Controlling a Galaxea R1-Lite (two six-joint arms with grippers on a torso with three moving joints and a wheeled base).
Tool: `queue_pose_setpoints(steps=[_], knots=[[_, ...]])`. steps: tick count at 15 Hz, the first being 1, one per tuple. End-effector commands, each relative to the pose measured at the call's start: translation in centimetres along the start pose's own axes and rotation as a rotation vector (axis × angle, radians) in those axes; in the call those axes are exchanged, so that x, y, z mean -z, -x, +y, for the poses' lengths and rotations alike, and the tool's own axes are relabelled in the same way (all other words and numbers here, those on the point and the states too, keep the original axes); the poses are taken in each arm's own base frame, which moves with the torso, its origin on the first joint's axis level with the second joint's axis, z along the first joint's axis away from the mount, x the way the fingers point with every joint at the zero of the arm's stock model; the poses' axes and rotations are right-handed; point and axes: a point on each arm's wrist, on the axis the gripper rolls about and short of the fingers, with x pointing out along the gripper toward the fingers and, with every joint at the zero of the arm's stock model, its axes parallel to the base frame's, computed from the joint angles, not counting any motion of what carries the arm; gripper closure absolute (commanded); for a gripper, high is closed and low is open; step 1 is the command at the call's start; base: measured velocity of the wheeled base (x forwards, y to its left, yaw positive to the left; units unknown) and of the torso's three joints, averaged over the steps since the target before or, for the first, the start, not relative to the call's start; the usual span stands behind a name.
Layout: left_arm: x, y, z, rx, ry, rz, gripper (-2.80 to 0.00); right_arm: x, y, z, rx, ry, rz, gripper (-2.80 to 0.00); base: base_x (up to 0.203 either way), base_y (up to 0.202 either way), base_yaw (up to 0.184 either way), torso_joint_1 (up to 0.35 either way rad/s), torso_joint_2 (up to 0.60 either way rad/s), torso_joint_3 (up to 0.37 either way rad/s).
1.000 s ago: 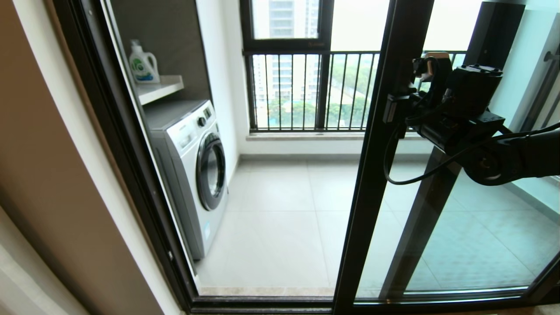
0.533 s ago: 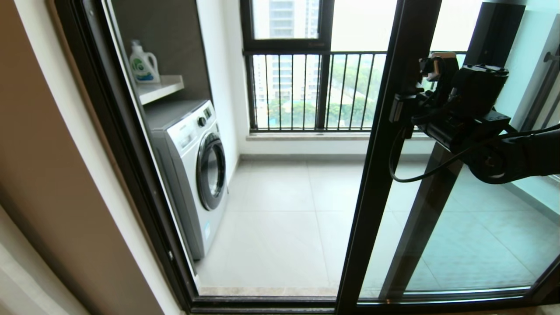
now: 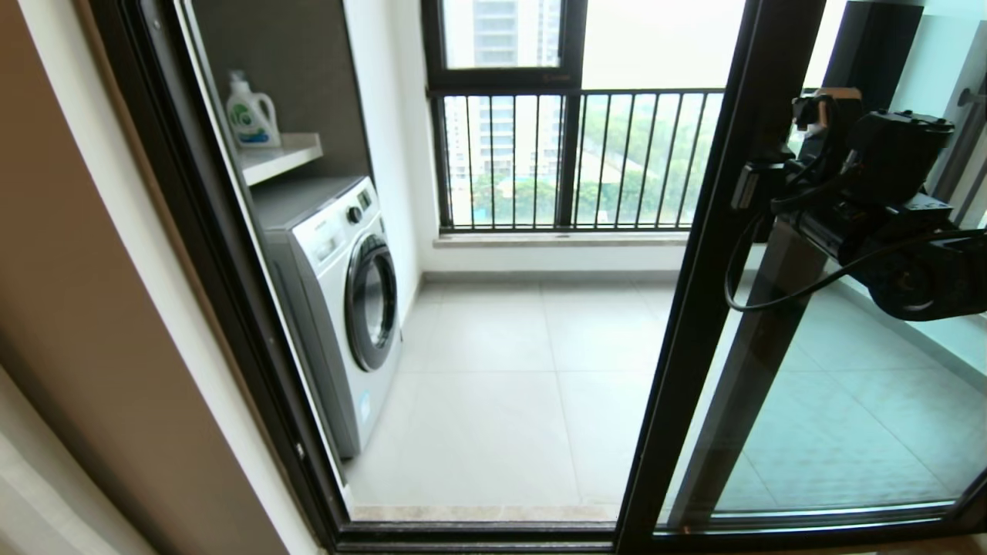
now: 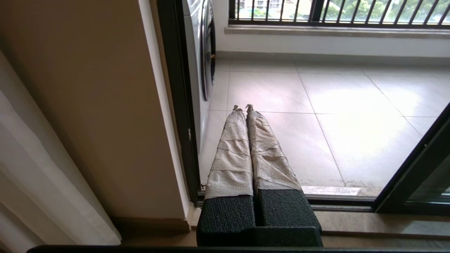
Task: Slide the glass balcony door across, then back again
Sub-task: Open the slid door
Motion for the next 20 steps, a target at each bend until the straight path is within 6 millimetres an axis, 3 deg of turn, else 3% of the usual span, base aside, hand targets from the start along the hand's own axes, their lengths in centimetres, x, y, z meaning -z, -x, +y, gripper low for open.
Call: queue_pose_setpoints(steps=[1,6,14,20], knots=[[0.0,0.0,0.0,-0.001,0.001,0.001,0.0,-0.3,0.3,-0.9,0.007,0.003,-0.009,0.0,0.0,0.0,0.0,0.0,0.0,0.0],[0.0,0.0,0.0,-0.001,0.001,0.001,0.0,-0.3,0.1,-2.6,0.034,0.012,-0.009,0.0,0.0,0.0,0.0,0.0,0.0,0.0],[0.0,0.0,0.0,-0.001,0.001,0.001,0.0,0.8,-0.4,-6.9,0.076,0.033,0.012,0.0,0.0,0.0,0.0,0.0,0.0,0.0],[0.0,0.0,0.0,-0.001,0.001,0.0,0.0,1.0,-0.4,-8.6,0.097,0.041,0.015,0.0,0.0,0.0,0.0,0.0,0.0,0.0]])
